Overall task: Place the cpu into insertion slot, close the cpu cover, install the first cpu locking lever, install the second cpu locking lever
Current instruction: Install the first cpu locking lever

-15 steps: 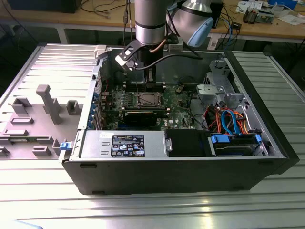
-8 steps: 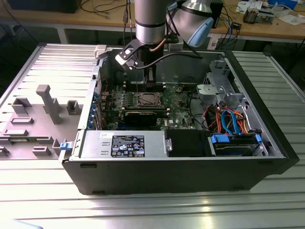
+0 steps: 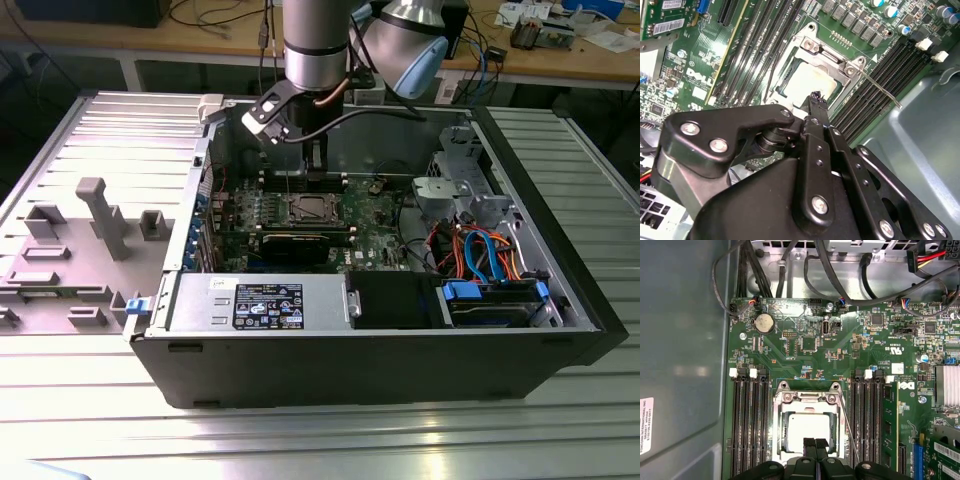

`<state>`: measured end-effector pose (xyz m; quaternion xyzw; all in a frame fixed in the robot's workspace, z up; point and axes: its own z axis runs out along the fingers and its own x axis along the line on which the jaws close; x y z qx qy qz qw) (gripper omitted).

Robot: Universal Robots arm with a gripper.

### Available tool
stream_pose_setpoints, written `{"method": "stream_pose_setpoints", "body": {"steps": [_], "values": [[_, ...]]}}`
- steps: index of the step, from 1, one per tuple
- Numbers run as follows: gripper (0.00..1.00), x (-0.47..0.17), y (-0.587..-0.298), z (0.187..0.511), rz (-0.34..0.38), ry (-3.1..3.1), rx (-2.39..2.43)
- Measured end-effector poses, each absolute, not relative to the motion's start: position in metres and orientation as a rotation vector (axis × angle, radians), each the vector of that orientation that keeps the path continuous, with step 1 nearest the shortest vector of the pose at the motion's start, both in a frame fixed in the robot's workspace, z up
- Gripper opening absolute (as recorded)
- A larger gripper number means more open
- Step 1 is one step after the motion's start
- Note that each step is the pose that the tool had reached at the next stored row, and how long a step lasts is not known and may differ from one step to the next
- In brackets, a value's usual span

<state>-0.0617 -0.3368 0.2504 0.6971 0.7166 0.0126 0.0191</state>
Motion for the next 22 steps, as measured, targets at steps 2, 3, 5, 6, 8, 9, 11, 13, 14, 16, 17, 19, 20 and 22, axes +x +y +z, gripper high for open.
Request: {"method": "stream_pose_setpoints", "body": {"steps": [2,3,5,6,8,9,11,13,14,16,17,19,20,22], "values": [[0.11,-0.0618,-0.3368,0.2506,0.039,2.224,2.164],[0.11,-0.0618,-0.3368,0.2508,0.039,2.224,2.164],[0.11,-0.0618,-0.3368,0.2515,0.039,2.224,2.164],[0.11,-0.0617,-0.3368,0.2517,0.039,2.224,2.164],[0.11,-0.0617,-0.3368,0.252,0.039,2.224,2.164],[0.11,-0.0618,-0.3368,0.2521,0.039,2.224,2.164],[0.11,-0.0618,-0.3368,0.2524,0.039,2.224,2.164],[0.11,-0.0618,-0.3368,0.2525,0.039,2.224,2.164],[0.11,-0.0618,-0.3368,0.2526,0.039,2.224,2.164],[0.11,-0.0618,-0.3368,0.2532,0.039,2.224,2.164],[0.11,-0.0618,-0.3368,0.2534,0.039,2.224,2.164],[0.11,-0.0618,-0.3368,0.2544,0.039,2.224,2.164],[0.11,-0.0618,-0.3368,0.2555,0.039,2.224,2.164],[0.11,-0.0618,-0.3368,0.2566,0.039,2.224,2.164]]}}
